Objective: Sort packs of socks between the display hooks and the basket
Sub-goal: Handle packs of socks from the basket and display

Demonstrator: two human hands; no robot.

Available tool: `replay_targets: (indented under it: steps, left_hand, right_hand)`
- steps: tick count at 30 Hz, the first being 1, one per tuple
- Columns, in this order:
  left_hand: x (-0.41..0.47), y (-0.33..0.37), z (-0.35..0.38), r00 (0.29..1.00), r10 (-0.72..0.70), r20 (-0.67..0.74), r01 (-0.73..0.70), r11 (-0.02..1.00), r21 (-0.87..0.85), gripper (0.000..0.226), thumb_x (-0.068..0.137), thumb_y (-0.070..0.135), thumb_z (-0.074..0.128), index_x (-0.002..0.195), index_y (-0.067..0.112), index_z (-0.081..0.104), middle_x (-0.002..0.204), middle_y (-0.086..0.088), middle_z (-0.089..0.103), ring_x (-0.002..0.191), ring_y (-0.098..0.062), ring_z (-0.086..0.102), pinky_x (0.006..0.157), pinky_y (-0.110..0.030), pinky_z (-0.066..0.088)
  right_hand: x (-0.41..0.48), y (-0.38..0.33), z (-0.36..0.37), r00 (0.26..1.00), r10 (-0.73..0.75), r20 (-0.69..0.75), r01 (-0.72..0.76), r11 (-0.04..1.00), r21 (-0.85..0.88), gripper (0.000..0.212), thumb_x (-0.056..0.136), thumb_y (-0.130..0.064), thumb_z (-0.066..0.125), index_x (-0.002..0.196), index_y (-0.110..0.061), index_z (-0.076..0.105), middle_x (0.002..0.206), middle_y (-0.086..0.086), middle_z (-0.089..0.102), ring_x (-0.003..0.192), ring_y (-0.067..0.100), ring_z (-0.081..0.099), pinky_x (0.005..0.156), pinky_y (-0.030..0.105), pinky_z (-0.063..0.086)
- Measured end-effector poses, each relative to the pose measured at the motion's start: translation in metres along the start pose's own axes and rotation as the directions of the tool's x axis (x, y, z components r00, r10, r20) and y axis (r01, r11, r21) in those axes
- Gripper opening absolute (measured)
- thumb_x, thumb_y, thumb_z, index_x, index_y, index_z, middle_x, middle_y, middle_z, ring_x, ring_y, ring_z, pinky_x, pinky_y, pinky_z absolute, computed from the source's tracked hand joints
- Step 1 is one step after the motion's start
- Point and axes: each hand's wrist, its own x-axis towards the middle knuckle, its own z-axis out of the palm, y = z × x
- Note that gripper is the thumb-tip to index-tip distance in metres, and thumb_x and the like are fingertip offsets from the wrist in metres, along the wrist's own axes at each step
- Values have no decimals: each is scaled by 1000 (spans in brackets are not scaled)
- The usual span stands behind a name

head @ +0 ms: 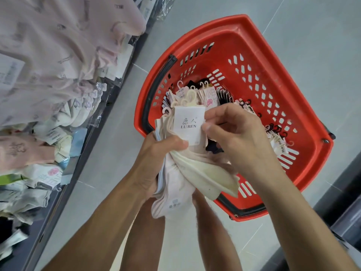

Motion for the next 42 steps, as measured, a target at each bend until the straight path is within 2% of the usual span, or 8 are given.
replay_targets:
  steps: [4,8,14,19,22,30,37,42]
  left_hand:
    - [-6,-7,-17,999,-40,-34,43,994,101,39,64,4,62,97,17,79,104,-16,76,93,-34,74,73,-40,61]
    - [-11,-18,-31,997,-75,-36,79,989,124,38,59,4,65,91,19,80,96,-16,78,84,-30,76,63,-33,58]
    - [-9,-28,-49,991,-44,-130,60,990,128,48,42,20,73,90,22,78,97,-17,77,84,-33,75,66,-38,58]
    - [-8,-25,-54,983,-33,-178,47,996,79,49,41,19,73,90,22,79,97,-17,77,83,-33,76,63,-35,59]
    - [-7,-23,-55,981,-26,-193,42,996,82,55,41,21,75,96,19,77,99,-16,77,85,-32,76,63,-34,58]
    - [-11,-26,-44,967,71,-245,-18,977,214,43,53,28,77,96,33,77,99,-1,79,89,-21,76,66,-26,58]
    - [-29,-2,-22,888,263,-377,-141,937,319,68,50,45,79,112,57,53,106,25,68,101,-7,69,74,-34,61]
    - [-68,36,9,813,464,-352,-317,860,401,69,59,38,77,117,59,47,107,34,64,99,3,66,86,-37,56]
  right_hand:
    - [39,28,16,983,134,-125,-137,990,-20,10,93,-20,66,103,-22,68,95,-3,72,87,17,68,72,27,55]
    - [100,55,46,989,129,-73,-146,928,-343,63,89,-38,71,141,-12,46,139,4,56,124,21,55,104,42,47]
    - [161,76,87,968,249,40,-171,763,-623,109,78,-61,72,154,-8,14,154,12,35,140,33,38,111,58,34]
    - [163,89,86,968,247,-44,-201,658,-726,56,98,-38,53,139,-4,34,128,16,59,115,39,60,99,54,47]
    - [163,92,76,957,284,-67,-251,686,-683,31,96,-27,48,121,-10,51,116,14,65,105,36,62,96,51,49]
    - [156,82,53,947,298,-119,-321,867,-381,25,92,-32,51,111,-17,56,114,10,66,99,30,63,87,44,54]
    - [60,30,-10,992,123,-9,-122,991,57,26,94,-16,55,102,-38,66,96,-16,75,85,4,71,78,34,57]
    - [-12,-38,-63,998,-58,18,54,981,189,29,86,-21,57,106,-36,72,110,-4,75,98,25,72,82,43,56]
